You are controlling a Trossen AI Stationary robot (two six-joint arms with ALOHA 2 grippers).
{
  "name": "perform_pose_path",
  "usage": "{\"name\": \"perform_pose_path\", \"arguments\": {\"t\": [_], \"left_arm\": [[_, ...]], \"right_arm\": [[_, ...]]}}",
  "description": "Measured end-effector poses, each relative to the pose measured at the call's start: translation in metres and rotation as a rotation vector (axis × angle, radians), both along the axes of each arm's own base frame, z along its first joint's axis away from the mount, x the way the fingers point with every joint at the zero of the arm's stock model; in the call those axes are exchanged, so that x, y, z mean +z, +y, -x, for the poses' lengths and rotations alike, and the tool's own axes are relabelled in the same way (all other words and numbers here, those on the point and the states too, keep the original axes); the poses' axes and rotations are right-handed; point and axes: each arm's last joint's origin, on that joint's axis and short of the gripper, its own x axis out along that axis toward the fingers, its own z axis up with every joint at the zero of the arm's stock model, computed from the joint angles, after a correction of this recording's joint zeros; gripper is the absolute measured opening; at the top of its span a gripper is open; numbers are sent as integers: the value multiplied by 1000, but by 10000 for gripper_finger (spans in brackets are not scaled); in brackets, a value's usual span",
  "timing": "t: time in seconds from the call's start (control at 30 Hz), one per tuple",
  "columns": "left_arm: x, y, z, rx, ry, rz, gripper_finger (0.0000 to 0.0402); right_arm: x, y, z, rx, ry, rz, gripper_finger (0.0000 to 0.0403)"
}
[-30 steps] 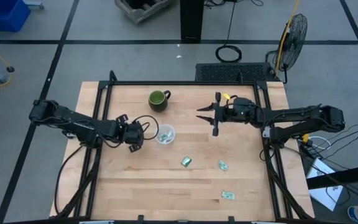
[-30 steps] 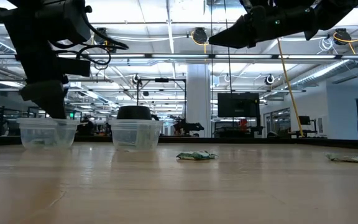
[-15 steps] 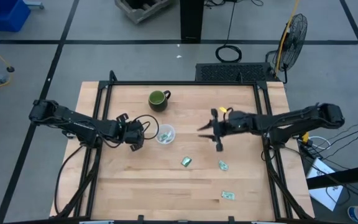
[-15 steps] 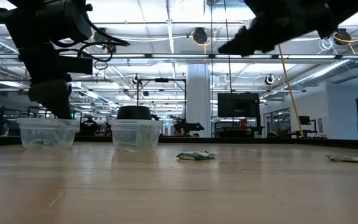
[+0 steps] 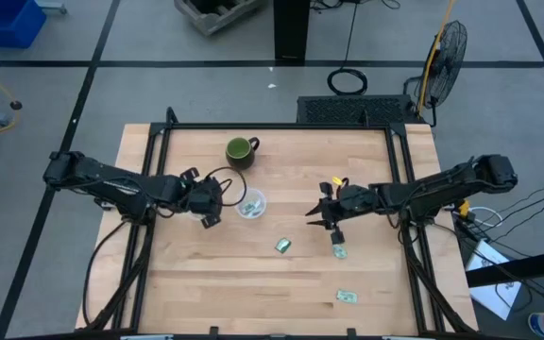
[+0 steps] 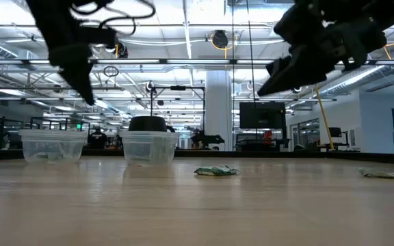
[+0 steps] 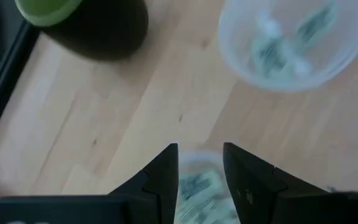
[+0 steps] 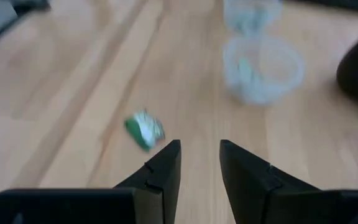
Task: Pick and place Stevia / Truvia into bins
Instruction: Put the stevia pocket in the right plastic container
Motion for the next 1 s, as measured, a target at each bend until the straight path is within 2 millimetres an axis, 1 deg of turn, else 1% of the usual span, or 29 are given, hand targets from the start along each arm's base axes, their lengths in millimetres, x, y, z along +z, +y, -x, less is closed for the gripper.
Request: {"name": "perform_pose_path", "arguments": {"t": [0.07, 0.17, 0.27, 0.33, 0.47, 0.6, 0.7, 0.83, 0.9, 1.0], "left_arm": [[14, -1, -6, 0, -48, 6, 134], [32, -2, -14, 1, -128, 16, 134], [44, -3, -21, 2, -207, 22, 134], [48, -3, -25, 4, -257, 25, 134], [51, -3, -29, -18, -297, 20, 134], [51, -3, -31, -67, -284, -23, 134], [51, -2, -31, -52, -286, -66, 134], [52, -1, -30, -36, -288, -100, 134], [52, -1, -30, -36, -288, -100, 134], [52, -1, -30, -36, -288, -100, 134]], "right_arm": [[-5, -2, 3, -20, 61, -15, 116], [-8, -2, 6, -43, 112, -43, 142], [-13, 1, 10, -63, 175, -84, 166], [-16, 4, 14, -65, 239, -147, 177], [-23, 16, 23, -89, 387, -285, 182], [-29, 33, 31, -104, 434, -358, 174], [-34, 43, 37, -120, 429, -327, 173], [-47, 47, 48, -210, 430, -251, 175], [-54, 47, 54, -253, 443, -255, 175], [-63, 44, 60, -307, 447, -312, 173]]}}
